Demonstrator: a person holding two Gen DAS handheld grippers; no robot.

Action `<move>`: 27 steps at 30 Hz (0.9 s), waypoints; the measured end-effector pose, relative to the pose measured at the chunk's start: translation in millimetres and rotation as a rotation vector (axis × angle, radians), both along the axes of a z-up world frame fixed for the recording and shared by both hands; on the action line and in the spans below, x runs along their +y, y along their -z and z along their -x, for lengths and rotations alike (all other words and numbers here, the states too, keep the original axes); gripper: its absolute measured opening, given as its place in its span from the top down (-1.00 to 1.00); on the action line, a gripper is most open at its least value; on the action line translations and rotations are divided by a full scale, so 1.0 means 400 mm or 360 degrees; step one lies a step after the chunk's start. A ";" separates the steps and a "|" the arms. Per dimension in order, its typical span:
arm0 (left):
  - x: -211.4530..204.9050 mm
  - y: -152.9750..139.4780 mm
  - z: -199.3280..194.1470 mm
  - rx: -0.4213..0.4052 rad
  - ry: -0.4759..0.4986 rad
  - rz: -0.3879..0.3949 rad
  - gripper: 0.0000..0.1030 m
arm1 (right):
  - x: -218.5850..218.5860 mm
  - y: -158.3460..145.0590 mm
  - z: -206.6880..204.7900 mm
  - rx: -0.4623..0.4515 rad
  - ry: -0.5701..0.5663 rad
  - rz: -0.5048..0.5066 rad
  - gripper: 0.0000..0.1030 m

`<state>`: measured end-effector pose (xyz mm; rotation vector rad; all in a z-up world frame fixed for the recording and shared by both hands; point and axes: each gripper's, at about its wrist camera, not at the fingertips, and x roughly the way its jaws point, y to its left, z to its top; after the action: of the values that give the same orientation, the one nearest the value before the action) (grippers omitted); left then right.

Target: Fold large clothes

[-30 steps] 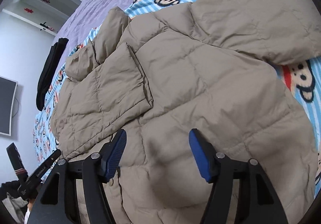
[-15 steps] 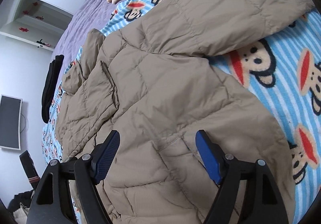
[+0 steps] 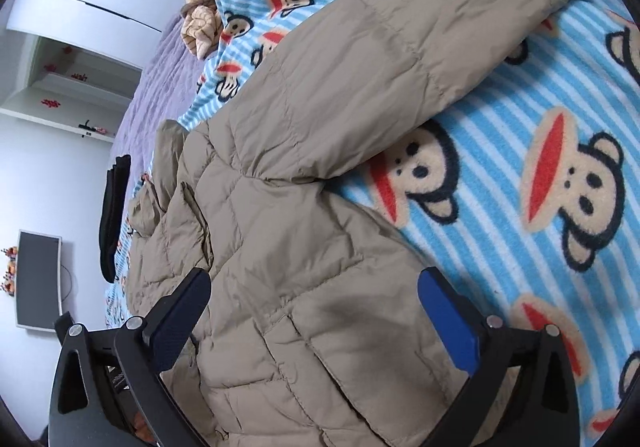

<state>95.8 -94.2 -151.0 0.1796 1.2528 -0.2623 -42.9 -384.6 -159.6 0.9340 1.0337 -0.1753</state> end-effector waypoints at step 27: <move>-0.161 -0.012 -0.033 -0.0008 0.0073 0.0055 -0.98 | -0.515 0.015 -0.038 -0.0368 0.0729 -0.0528 -0.94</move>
<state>108.8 -158.7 -146.2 0.1795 1.2391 -0.3224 -27.6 -590.7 -165.6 1.4530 0.6314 -0.2737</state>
